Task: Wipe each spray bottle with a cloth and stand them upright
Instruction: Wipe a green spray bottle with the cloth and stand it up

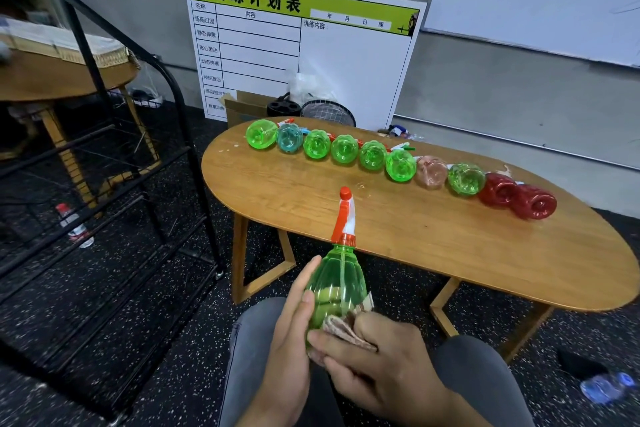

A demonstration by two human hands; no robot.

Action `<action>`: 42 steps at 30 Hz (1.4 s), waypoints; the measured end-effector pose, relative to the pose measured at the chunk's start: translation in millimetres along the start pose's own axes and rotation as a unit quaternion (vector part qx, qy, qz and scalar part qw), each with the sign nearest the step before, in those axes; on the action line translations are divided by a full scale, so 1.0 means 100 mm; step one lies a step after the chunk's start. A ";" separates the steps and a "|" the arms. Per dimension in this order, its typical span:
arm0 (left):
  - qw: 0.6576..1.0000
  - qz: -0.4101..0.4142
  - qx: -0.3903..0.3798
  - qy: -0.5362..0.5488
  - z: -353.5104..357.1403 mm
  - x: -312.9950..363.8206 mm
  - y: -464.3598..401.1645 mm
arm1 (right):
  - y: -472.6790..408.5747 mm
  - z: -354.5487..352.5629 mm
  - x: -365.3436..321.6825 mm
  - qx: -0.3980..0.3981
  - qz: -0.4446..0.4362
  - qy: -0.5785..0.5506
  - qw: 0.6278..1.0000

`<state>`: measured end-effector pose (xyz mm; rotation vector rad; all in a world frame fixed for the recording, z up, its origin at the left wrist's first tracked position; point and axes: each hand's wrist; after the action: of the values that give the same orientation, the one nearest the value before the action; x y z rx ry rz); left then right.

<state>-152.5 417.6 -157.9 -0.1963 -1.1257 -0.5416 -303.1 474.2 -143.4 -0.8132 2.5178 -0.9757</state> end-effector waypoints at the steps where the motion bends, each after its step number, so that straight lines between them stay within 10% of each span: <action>1: 1.000 -0.004 -0.002 0.003 0.01 0.01 0.00 | 0.01 -0.02 0.02 -0.002 -0.016 0.015 1.000; 11: 0.999 0.004 0.003 -0.036 -0.02 -0.11 -0.04 | -0.28 0.06 0.34 0.127 0.245 -0.057 0.959; 21: 1.000 -0.021 -0.004 -0.003 0.01 -0.02 0.01 | 0.20 -0.02 -0.05 -0.020 -0.030 -0.006 0.999; 30: 1.000 -0.014 -0.008 -0.020 0.04 -0.10 0.00 | -0.26 -0.02 0.36 0.132 0.232 -0.066 0.961; 42: 1.000 -0.016 -0.025 0.001 0.06 -0.06 0.02 | 0.11 -0.04 0.02 0.016 0.005 0.017 1.000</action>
<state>-158.2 423.6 -160.5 -0.2215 -1.1147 -0.5982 -311.2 481.4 -148.8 -0.7798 2.5246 -1.0320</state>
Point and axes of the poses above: each hand's wrist, its own y-axis away from the middle knuckle, its own z-axis out of the palm, x = y × z, and after that the axes turned 7 degrees about -z, right-handed
